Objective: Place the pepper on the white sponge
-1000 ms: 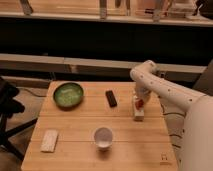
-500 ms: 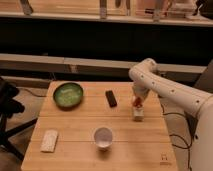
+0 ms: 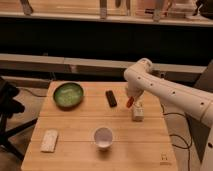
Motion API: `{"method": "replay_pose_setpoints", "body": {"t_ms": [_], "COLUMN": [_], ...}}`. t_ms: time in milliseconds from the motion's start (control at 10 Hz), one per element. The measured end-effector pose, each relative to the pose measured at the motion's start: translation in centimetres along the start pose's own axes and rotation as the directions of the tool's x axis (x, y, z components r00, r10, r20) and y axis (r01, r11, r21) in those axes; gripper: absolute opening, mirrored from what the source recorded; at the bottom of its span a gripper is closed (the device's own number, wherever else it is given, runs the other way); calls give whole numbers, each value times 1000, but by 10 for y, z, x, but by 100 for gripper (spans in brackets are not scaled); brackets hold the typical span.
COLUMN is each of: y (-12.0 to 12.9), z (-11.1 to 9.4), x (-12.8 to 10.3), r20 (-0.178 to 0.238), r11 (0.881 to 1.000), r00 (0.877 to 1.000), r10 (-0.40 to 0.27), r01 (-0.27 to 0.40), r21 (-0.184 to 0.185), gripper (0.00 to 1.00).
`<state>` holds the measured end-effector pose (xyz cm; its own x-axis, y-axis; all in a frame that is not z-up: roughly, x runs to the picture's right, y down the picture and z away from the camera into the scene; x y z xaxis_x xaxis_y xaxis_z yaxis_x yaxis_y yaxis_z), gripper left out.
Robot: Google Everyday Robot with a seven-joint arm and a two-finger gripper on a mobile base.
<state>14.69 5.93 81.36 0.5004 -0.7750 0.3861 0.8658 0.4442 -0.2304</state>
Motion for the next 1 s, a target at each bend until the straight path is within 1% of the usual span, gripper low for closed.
{"method": "replay_pose_setpoints", "body": {"t_ms": [100, 200, 300, 400, 500, 700, 800, 900, 1000], "y": [-14, -24, -35, -44, -47, -50, -49, -50, -57], "z": [-5, -7, -8, -7, -5, 2, 5, 5, 6], "x": [-21, -37, -48, -51, -48, -25, -19, -16, -25], "r20": [12, 11, 8, 5, 5, 1, 0, -2, 0], "r11": [997, 993, 992, 995, 996, 993, 991, 989, 986], "r00": [997, 993, 992, 995, 996, 993, 991, 989, 986], "r10": [-74, -119, -125, -99, -92, -121, -134, -147, -167], "r01": [74, 118, 125, 99, 92, 121, 134, 147, 167], "r21": [20, 19, 15, 11, 8, 5, 2, 0, -2], "gripper": [6, 4, 0, 0, 0, 0, 0, 0, 0]}}
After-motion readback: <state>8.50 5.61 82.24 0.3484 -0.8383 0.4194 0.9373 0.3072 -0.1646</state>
